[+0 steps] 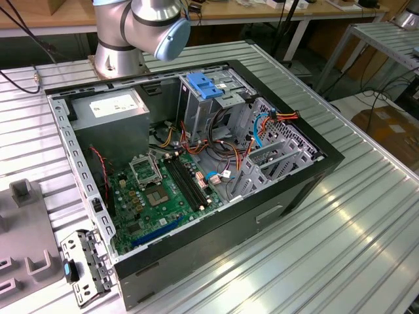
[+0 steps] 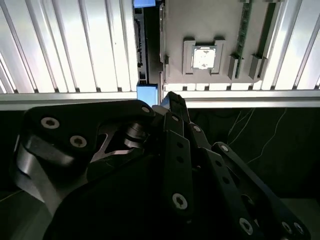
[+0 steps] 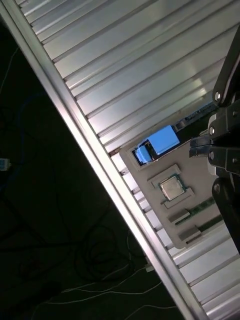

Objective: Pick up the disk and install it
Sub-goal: 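Pick up the disk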

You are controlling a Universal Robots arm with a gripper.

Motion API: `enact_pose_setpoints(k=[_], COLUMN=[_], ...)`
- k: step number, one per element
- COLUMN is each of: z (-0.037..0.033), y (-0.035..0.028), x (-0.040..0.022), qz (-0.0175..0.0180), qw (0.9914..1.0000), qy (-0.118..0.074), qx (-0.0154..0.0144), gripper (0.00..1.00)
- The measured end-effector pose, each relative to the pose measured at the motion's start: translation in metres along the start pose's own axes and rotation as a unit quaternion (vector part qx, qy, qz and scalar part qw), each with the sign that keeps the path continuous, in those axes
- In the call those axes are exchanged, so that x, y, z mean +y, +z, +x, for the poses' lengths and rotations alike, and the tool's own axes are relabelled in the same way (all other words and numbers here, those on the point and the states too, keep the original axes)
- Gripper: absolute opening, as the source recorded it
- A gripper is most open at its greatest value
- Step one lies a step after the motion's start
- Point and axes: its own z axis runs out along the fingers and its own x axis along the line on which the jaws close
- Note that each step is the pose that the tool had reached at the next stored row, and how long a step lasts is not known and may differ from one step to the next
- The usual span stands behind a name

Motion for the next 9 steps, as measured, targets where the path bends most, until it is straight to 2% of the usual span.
enact_pose_setpoints(k=[2,3,5,6,8,9], z=[0.0000,-0.0001,-0.0001,-0.0001,-0.0001,-0.0004], y=[0.0008,0.0015,0.0025,0.0033,0.0044,0.0064], x=[0.0001,0.0001,0.0001,0.0001,0.0000,0.0002], qz=[-0.0003,-0.0006,-0.0005,-0.0003,0.0000,0.0008], qw=[0.99984,0.99941,0.99863,0.99780,0.99674,0.99560], qy=[-0.018,-0.034,-0.052,-0.066,-0.081,-0.094], qx=[-0.0010,-0.0018,-0.0022,-0.0024,-0.0027,-0.0035], gripper=[0.11,0.11,0.11,0.11,0.11,0.11])
